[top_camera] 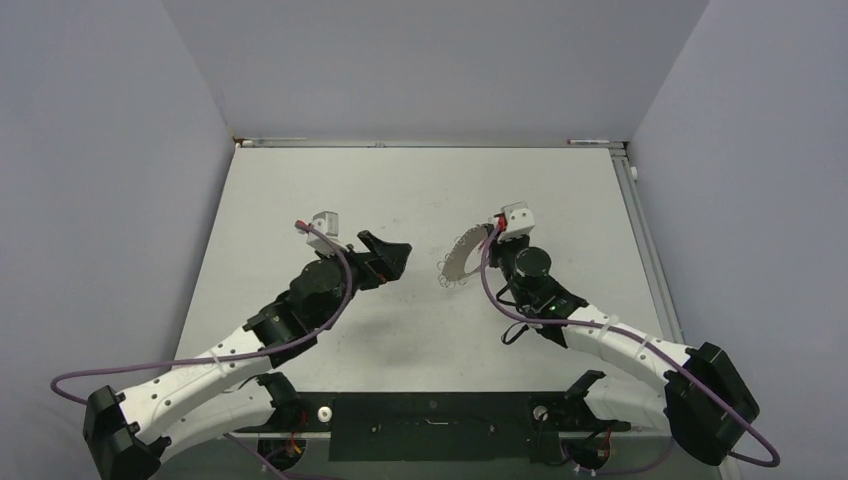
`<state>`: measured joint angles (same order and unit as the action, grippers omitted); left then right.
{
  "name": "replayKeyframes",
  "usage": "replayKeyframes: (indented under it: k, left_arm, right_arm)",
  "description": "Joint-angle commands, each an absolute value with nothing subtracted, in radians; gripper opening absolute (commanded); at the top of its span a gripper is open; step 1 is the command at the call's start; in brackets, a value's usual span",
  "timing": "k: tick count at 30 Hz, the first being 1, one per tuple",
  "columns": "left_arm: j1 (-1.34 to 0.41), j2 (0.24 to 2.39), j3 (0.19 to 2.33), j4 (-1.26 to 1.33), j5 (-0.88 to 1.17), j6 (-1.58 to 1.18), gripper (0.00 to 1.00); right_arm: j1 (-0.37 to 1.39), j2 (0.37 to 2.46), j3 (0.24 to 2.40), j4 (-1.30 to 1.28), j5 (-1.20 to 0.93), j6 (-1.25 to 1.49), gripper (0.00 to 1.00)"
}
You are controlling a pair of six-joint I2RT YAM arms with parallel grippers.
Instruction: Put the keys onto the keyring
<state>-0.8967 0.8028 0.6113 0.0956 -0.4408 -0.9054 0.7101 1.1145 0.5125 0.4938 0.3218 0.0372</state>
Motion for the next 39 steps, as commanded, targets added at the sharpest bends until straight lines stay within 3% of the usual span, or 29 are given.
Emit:
replayKeyframes:
  k: [1, 8, 15, 20, 26, 39]
  left_arm:
    - [-0.893, 0.896, 0.755, -0.198, -0.517, -0.689, 0.96]
    - [-0.891, 0.982, 0.742, -0.110, -0.410, -0.566, 0.96]
    - [-0.891, 1.245, 0.892, -0.082, -0.396, -0.507, 0.96]
    - [-0.893, 1.525, 1.109, -0.106, -0.324, -0.489, 1.00]
    - [-0.903, 1.790, 1.368, -0.165, -0.334, -0.501, 0.88]
    - [-0.945, 2.219, 1.884, -0.332, -0.302, -0.615, 0.84]
  right_arm:
    - [0.610, 1.099, 0.598, 0.610, 0.341, -0.033, 0.05]
    - [0.464, 1.070, 0.663, 0.645, 0.360, -0.125, 0.05]
    - [0.380, 0.979, 0.628, 0.639, 0.437, -0.187, 0.05]
    - [0.372, 0.887, 0.585, 0.632, 0.501, -0.210, 0.05]
    - [0.373, 0.744, 0.517, 0.627, 0.562, -0.154, 0.05]
    - [0.371, 0.634, 0.545, 0.597, 0.599, -0.174, 0.05]
